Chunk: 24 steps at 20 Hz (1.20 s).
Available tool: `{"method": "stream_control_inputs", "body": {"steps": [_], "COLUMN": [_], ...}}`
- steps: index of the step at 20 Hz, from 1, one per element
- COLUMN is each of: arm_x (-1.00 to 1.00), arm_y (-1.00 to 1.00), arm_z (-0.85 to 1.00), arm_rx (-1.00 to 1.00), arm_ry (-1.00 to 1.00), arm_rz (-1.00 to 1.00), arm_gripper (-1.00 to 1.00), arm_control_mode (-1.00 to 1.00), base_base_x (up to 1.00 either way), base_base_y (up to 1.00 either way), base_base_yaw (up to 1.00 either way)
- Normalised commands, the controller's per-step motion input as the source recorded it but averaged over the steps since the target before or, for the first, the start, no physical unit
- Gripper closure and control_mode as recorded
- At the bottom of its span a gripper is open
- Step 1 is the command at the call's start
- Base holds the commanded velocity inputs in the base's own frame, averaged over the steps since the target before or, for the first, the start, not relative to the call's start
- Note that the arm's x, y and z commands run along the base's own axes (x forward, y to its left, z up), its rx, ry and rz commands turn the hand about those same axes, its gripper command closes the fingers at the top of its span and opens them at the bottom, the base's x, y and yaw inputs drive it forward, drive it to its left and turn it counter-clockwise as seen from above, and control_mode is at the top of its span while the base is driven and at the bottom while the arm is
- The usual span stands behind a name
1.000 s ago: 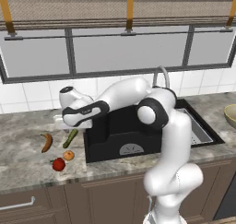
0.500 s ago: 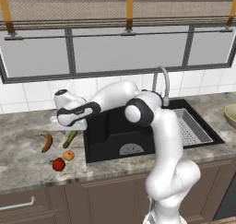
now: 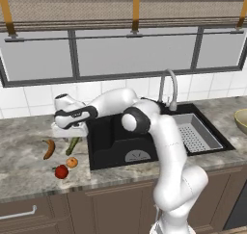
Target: There is a mixed pile of frozen fruits and vegetables on the counter. Locate all the frozen vegetables and place the items in a bowl on the counter. Take all the frozen fruits and defrost them in a running sink.
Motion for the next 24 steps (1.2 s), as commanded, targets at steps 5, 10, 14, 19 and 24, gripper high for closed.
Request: {"method": "stream_control_inputs", "body": {"steps": [5,10,14,19,24], "arm_x": [-0.07,-0.04,-0.43,-0.62,-0.54], "arm_y": [0.0,-0.05,-0.38,-0.61,-0.68], "arm_z": [-0.27,0.03,0.53,0.56,0.38], "arm_rx": [0.02,0.0,0.0,0.0,0.0], "arm_ry": [-0.02,-0.01,-0.16,-0.11,-0.08], "arm_rz": [-0.07,-0.02,-0.02,-0.06,-0.08], "arm_gripper": [1.0,1.0,1.0,1.0,1.0], "arm_control_mode": [-1.0,-1.0,-1.0,-1.0,-1.0], "base_base_x": [0.0,0.0,0.0,0.0,0.0], "base_base_y": [0.0,0.0,0.0,0.0,0.0], "base_base_yaw": [0.0,0.0,0.0,0.0,0.0]}}
